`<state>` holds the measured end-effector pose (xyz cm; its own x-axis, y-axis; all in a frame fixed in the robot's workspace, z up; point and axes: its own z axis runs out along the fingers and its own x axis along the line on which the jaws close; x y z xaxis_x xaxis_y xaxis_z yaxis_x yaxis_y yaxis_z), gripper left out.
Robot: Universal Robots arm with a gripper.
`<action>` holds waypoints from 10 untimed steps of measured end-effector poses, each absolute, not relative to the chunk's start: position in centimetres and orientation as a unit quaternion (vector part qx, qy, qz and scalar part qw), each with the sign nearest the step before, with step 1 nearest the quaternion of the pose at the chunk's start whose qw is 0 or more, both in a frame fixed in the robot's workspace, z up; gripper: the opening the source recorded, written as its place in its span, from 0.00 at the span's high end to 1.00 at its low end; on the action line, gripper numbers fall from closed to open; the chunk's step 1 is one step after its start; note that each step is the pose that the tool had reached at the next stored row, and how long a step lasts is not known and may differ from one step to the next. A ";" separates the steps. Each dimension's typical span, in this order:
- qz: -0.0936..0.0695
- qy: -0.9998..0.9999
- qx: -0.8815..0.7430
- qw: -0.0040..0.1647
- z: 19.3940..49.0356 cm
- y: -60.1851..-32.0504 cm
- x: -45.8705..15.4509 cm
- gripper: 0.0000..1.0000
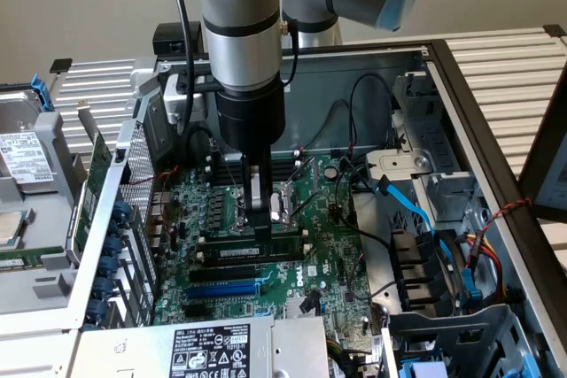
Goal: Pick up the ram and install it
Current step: 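Press down the ram until it locks into place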
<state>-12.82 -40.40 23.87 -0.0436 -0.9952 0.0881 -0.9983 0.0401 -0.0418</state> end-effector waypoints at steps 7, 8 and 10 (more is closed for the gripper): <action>0.046 -0.722 0.691 0.018 24.0 -40.4 -12.8 0.79; 0.045 -0.722 0.690 0.018 24.0 -40.4 -12.8 0.79; 0.044 -0.723 0.689 0.019 24.0 -40.4 -12.8 0.79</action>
